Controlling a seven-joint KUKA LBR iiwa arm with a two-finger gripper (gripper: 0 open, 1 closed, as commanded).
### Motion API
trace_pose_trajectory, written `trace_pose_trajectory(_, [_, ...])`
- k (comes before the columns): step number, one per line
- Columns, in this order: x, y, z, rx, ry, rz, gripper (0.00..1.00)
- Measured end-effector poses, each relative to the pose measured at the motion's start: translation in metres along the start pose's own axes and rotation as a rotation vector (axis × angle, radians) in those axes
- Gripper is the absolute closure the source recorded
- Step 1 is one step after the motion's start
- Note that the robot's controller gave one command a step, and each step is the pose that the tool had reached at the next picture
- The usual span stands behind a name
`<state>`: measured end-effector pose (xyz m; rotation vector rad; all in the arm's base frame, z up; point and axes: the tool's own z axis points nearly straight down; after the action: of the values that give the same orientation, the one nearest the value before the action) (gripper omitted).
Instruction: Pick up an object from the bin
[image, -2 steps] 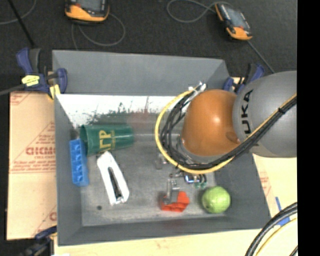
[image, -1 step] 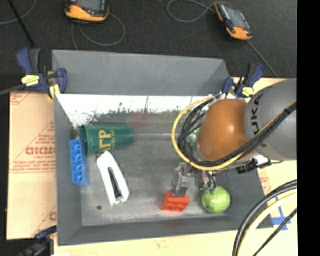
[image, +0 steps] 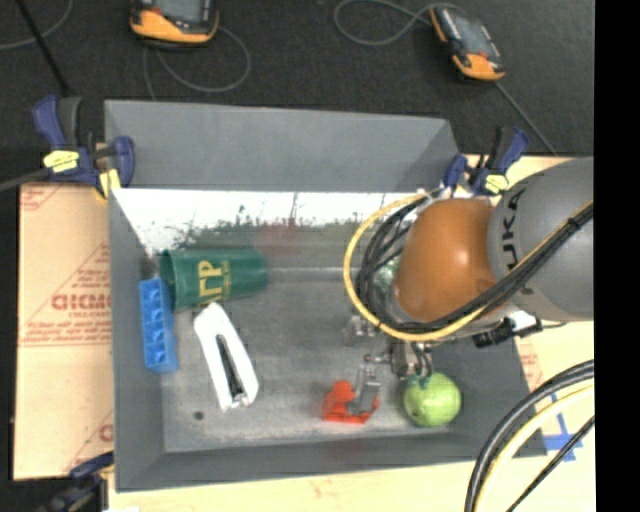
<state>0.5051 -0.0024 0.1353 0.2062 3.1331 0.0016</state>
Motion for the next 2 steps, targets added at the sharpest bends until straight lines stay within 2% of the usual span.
trace_pose_trajectory(1, [0.000, 0.000, 0.000, 0.000, 0.000, 0.001, 0.00])
trace_pose_trajectory(2, [0.004, -0.007, 0.017, 0.000, -0.008, -0.067, 0.00])
